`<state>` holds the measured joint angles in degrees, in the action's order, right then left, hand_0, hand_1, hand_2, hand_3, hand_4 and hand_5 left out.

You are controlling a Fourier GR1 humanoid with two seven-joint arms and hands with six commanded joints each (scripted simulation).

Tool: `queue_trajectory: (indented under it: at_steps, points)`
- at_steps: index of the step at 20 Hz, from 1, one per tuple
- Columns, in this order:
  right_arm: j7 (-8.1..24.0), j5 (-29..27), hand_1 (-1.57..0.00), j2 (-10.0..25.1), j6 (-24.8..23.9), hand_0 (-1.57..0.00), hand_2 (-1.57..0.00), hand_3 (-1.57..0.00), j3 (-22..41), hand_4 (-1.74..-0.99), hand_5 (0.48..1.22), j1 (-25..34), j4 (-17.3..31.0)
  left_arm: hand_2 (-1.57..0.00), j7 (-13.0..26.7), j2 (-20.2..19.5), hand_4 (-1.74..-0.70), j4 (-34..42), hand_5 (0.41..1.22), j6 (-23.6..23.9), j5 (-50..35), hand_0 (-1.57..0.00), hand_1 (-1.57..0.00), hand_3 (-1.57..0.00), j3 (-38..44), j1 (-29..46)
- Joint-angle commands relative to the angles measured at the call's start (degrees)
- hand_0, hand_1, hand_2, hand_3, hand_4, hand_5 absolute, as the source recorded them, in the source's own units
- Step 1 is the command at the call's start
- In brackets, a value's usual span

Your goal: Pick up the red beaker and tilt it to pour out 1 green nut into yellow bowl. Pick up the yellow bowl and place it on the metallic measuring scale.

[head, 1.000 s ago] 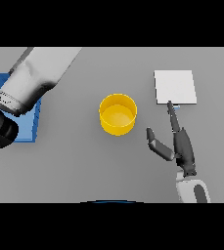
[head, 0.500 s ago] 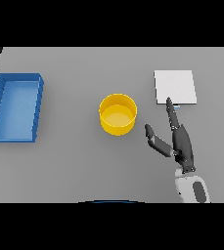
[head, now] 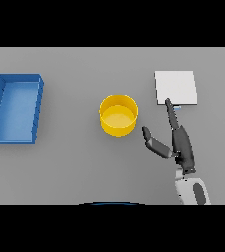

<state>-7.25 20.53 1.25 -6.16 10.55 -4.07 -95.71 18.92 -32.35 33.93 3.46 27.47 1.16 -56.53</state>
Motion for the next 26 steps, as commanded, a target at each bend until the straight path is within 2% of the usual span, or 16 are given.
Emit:
queue_trajectory:
  at_steps: [1,4,5,9,11,13,15,18,19,21,22,24,26]
  points:
    - [0.13,0.0,0.0,0.21,0.34,0.0,0.0,0.0,0.15,-1.046,0.649,-0.09,-0.46,-1.57,1.47,-0.14,-1.74,3.48,1.221,0.58,-0.86,-1.57,-1.57,-1.48,0.42,2.77]
    - [0.03,-0.68,0.0,0.43,0.82,0.0,0.0,0.0,-0.22,-1.026,0.648,-0.02,0.47,-1.57,7.64,1.2,-1.74,13.07,1.221,1.95,-3.54,-1.57,-1.57,-1.45,1.55,10.55]
    - [-0.28,-0.09,0.0,0.59,0.51,0.0,0.0,0.0,-0.09,-1.02,0.645,-0.61,0.49,-1.57,7.45,1.8,-1.74,16.66,1.221,2.6,-4.49,-1.57,-1.57,-1.44,1.82,13.92]
    - [-0.69,-1.96,0.0,0.44,1.27,0.0,0.0,0.0,-0.83,-1.014,0.648,-0.01,1.09,-1.57,8.77,4.23,-1.74,22.64,1.221,5.46,-5.65,-1.57,-1.57,-1.48,2.68,20.03]
    - [-2.25,-2.29,0.0,0.82,1.68,0.0,0.0,0.0,-0.85,-1.004,0.648,-0.84,1.06,-1.57,8.95,5.51,-1.74,25.51,1.221,6.32,-6.1,-1.57,-1.57,-1.51,2.81,22.48]
    - [-1.49,-1.86,0.0,0.38,1.57,0.0,0.0,0.0,-0.37,-1.006,0.647,-0.67,0.85,-1.57,10.38,6.24,-1.74,27.8,1.173,6.34,-6.71,-1.57,-1.57,-1.53,3.09,24.56]
    - [-3.01,-1.9,0.0,0.5,1.19,0.0,0.0,0.0,-0.63,-1.01,0.65,-1.26,0.87,-1.57,12.1,6.82,-1.74,30.82,1.123,6.71,-6.87,-1.57,-1.57,-1.55,3.0,27.14]
    - [-2.37,-1.89,0.0,0.61,1.21,0.0,0.0,0.0,-0.66,-1.017,0.638,-1.41,0.37,-1.57,12.24,6.7,-1.71,32.33,0.991,6.74,-5.51,-1.57,-1.57,-1.56,2.0,28.68]
    - [-1.97,-1.76,0.0,0.53,1.2,0.0,0.0,0.0,-0.54,-1.021,0.636,-1.46,0.19,-1.57,11.81,6.69,-1.65,33.05,0.941,6.34,-5.18,-1.57,-1.57,-1.56,1.44,29.94]
    - [-2.23,-1.45,0.0,0.65,0.87,0.0,0.0,0.0,-0.67,-1.017,0.635,-1.02,0.74,-1.56,12.76,6.27,-1.4,34.3,0.848,5.45,-4.81,-1.57,-1.57,-1.54,1.04,31.37]
    - [-2.17,-1.59,0.0,0.69,0.94,0.0,0.0,0.0,-0.75,-1.012,0.634,-1.1,0.73,-1.5,12.4,5.82,-1.28,35.58,0.81,4.96,-5.04,-1.57,-1.54,-1.47,1.1,32.13]
    - [-2.72,-2.54,0.0,0.83,1.28,0.0,0.0,0.0,-1.12,-1.007,0.635,-1.29,-0.07,-1.21,12.67,5.59,-1.07,36.99,0.749,3.48,-5.61,-1.39,-1.22,-1.14,0.76,32.89]
    - [-2.21,-2.59,0.0,0.68,1.3,0.0,0.0,0.0,-1.07,-1.004,0.635,-1.3,-0.2,-0.82,13.22,5.69,-0.96,36.91,0.696,2.6,-5.9,-0.97,-0.8,-0.77,0.49,33.51]
